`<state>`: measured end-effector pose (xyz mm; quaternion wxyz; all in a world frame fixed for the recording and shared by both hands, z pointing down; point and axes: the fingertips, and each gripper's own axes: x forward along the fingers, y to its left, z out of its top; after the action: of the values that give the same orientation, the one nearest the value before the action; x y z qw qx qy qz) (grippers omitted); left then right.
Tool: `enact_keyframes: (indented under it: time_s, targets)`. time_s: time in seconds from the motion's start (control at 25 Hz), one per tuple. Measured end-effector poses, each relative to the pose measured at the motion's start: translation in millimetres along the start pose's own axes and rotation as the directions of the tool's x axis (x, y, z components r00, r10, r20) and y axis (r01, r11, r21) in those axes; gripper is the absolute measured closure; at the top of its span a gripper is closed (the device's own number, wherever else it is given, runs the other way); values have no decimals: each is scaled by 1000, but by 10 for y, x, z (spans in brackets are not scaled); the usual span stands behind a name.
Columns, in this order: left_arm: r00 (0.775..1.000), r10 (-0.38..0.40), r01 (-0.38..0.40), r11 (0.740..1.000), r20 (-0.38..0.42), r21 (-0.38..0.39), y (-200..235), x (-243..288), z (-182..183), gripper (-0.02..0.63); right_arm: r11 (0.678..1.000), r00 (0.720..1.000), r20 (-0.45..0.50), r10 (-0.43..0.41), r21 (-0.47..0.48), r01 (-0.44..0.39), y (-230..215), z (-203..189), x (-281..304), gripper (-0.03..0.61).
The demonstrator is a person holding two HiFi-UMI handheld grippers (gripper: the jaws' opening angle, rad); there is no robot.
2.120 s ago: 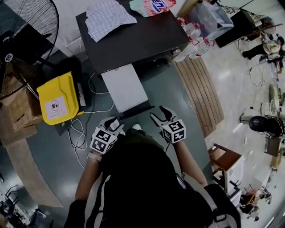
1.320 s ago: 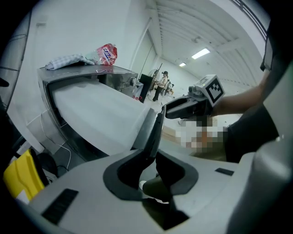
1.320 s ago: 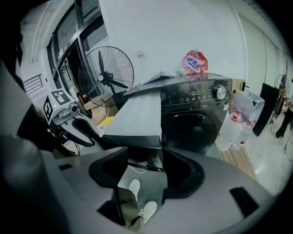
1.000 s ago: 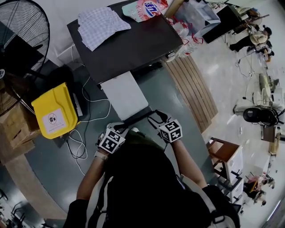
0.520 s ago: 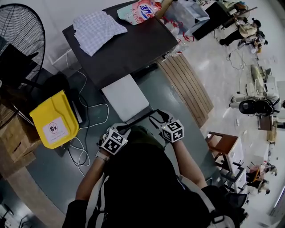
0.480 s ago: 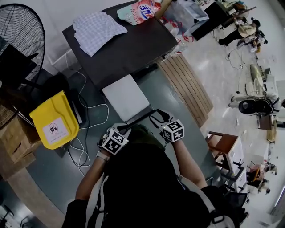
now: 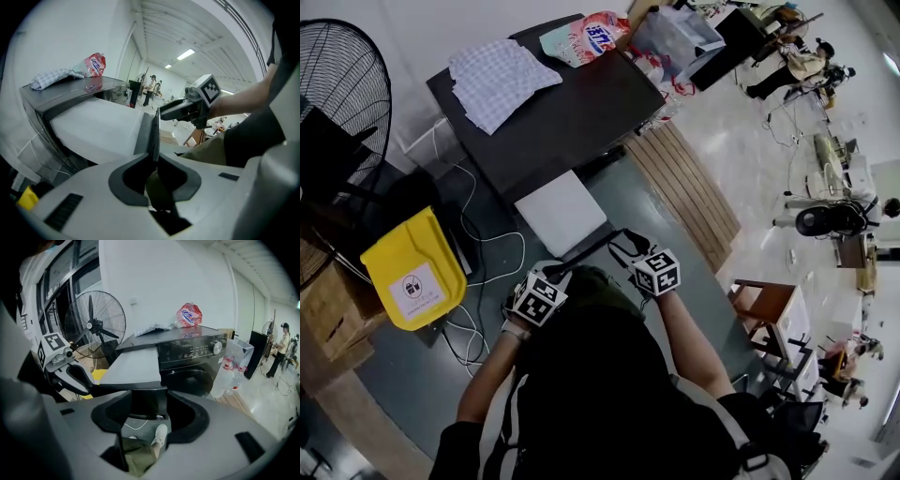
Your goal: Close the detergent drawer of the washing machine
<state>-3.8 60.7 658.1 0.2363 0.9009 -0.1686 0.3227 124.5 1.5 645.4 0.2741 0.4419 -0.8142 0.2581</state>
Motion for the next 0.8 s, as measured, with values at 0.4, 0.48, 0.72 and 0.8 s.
enact_keyframes:
  time_s: [0.4,0.48,0.72,0.8]
  targets:
    - [997,71,-71,996,-2,-47,420,-45,154,552,999,999,-3,45,-23,-45,-81,328,328,337]
    - [997,78,-78,996,-9,-50,461,-43,161,552,998,999,-7,54,-24,-54,-91,352,362,337]
    - [994,104,-104,993,-21,-50,548,-49,165,552,997,998,3,68,-19,-68,-118,387,428,339]
    - [992,121,-122,991,-20,-57,601,-61,188,552,997,997,6,81,-16,-81,-138,438,449,345]
